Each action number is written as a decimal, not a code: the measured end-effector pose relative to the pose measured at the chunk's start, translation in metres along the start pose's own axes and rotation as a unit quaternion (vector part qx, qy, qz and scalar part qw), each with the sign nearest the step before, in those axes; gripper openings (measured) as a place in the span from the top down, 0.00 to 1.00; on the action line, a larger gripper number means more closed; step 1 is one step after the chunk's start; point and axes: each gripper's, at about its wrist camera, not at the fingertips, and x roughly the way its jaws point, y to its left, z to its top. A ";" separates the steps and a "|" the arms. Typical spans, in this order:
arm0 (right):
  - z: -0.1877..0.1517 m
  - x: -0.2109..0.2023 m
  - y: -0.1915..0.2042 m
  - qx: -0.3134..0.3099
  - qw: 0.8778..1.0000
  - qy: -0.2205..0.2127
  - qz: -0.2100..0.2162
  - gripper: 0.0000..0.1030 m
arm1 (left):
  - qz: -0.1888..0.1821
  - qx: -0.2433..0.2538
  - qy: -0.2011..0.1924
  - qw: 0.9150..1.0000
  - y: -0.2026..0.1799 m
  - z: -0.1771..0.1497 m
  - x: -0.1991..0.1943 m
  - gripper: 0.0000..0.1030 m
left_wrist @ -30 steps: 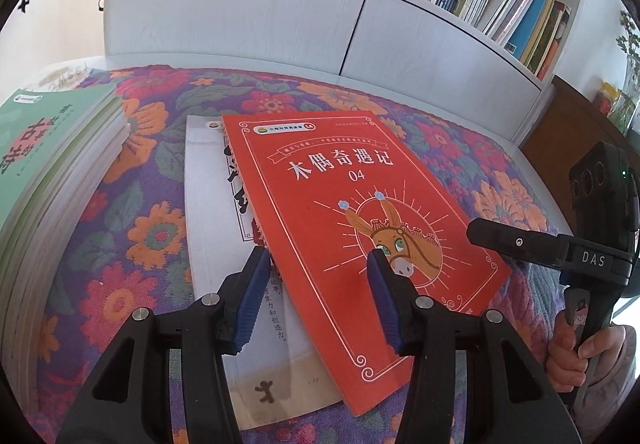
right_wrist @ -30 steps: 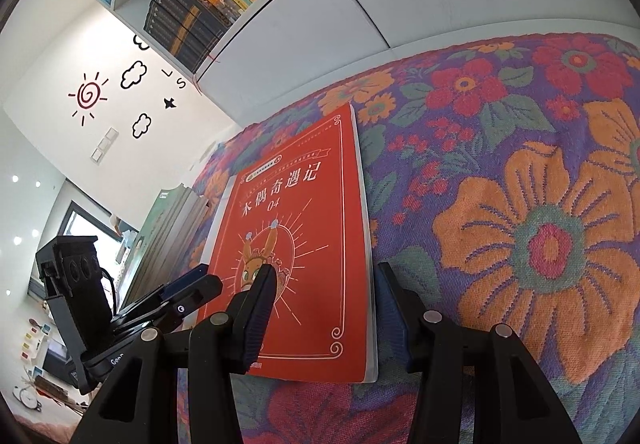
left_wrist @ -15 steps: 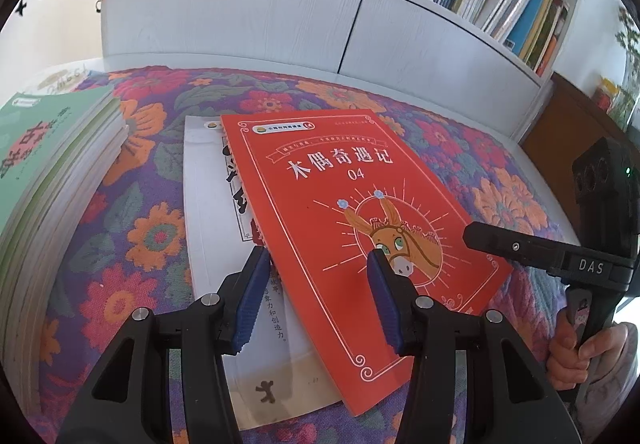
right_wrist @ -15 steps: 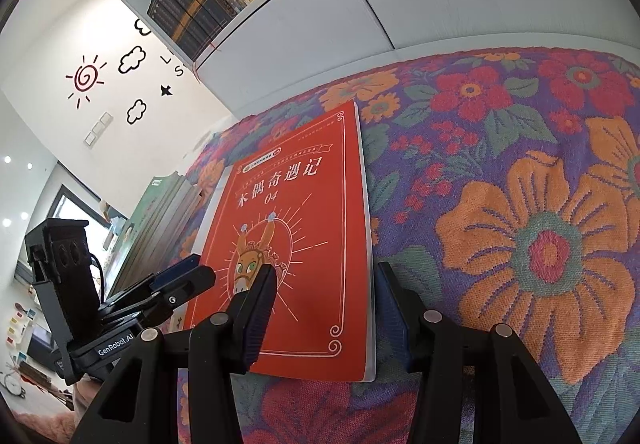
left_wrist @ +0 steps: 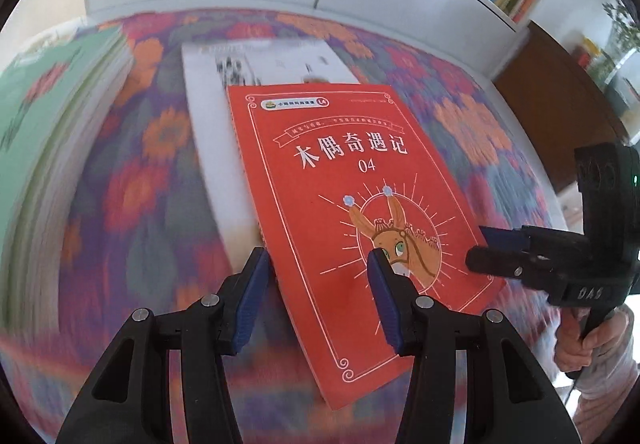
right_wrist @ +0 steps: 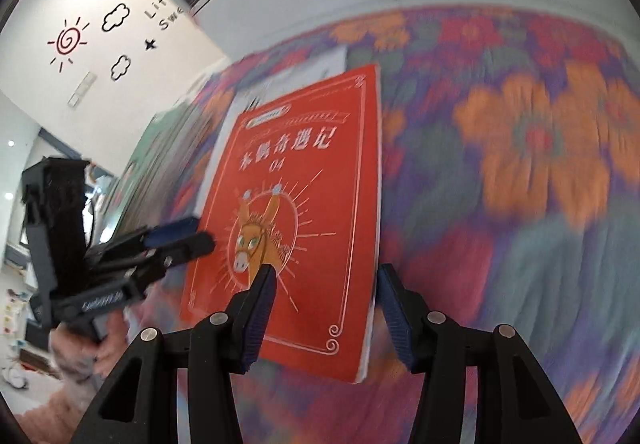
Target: Organize books
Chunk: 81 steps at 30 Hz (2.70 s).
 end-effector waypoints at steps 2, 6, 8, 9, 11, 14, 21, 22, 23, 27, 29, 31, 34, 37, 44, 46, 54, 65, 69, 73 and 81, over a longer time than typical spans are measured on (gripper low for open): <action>-0.025 -0.004 0.013 -0.009 1.000 0.005 -0.010 0.49 | -0.007 0.010 0.013 1.000 -0.003 -0.023 -0.009 0.55; -0.074 -0.014 0.034 -0.010 0.999 0.030 0.005 0.49 | -0.037 0.012 0.048 0.998 0.003 -0.056 -0.026 0.54; -0.092 -0.019 0.039 -0.008 0.998 0.050 0.026 0.50 | -0.066 -0.008 0.063 0.996 0.013 -0.059 -0.029 0.55; -0.098 -0.021 0.038 -0.003 0.997 0.057 0.048 0.50 | -0.074 -0.016 0.068 0.995 0.018 -0.057 -0.028 0.55; -0.100 -0.023 0.029 0.018 0.996 0.059 0.066 0.50 | -0.083 -0.025 0.077 0.993 0.023 -0.052 -0.026 0.55; -0.089 -0.013 0.017 0.020 0.993 0.068 0.091 0.50 | -0.088 -0.029 0.075 0.993 0.023 -0.048 -0.021 0.57; -0.061 0.012 0.005 0.024 0.987 0.075 0.142 0.65 | -0.084 -0.040 0.064 0.994 0.030 -0.043 -0.016 0.74; -0.060 0.013 0.005 0.023 0.987 0.075 0.138 0.76 | -0.085 -0.047 0.065 0.993 0.035 -0.041 -0.015 0.76; -0.061 0.014 0.002 0.028 0.988 0.075 0.133 0.83 | -0.094 -0.056 0.066 0.992 0.041 -0.040 -0.015 0.77; -0.064 0.018 -0.021 0.095 0.977 0.077 0.174 0.87 | -0.113 -0.074 0.065 0.989 0.049 -0.041 -0.014 0.79; -0.065 0.016 -0.018 0.088 0.979 0.076 0.166 0.87 | -0.100 -0.058 0.062 0.991 0.044 -0.040 -0.014 0.79; -0.064 0.017 -0.016 0.089 0.979 0.084 0.164 0.87 | -0.092 -0.050 0.063 0.993 0.041 -0.039 -0.014 0.79; -0.059 0.026 -0.027 0.118 0.968 0.108 0.195 0.87 | -0.099 -0.058 0.065 0.991 0.044 -0.036 -0.012 0.79; -0.054 0.027 -0.026 0.121 0.967 0.113 0.196 0.87 | -0.089 -0.051 0.060 0.993 0.041 -0.037 -0.013 0.79; -0.058 0.025 -0.017 0.123 0.972 0.091 0.177 0.86 | -0.061 -0.077 0.053 0.994 0.035 -0.039 -0.015 0.80; -0.057 0.020 -0.006 0.113 0.979 0.085 0.145 0.83 | -0.038 -0.063 0.056 0.996 0.028 -0.038 -0.017 0.81; -0.061 0.001 0.055 -0.001 0.995 0.089 0.050 0.84 | 0.008 -0.016 0.058 0.998 0.016 -0.040 -0.029 0.81; -0.064 -0.014 0.095 -0.074 0.995 0.066 0.023 0.84 | -0.010 -0.012 0.043 0.999 0.020 -0.039 -0.050 0.81; -0.061 -0.023 0.112 -0.102 0.993 0.054 0.007 0.83 | -0.023 -0.014 0.032 0.999 0.023 -0.034 -0.060 0.81; -0.054 -0.028 0.122 -0.101 0.994 0.047 0.002 0.83 | -0.024 -0.004 0.017 1.000 0.023 -0.026 -0.072 0.81; -0.031 -0.039 0.146 -0.106 0.994 0.034 0.000 0.83 | -0.032 -0.006 -0.007 0.999 0.042 -0.001 -0.098 0.81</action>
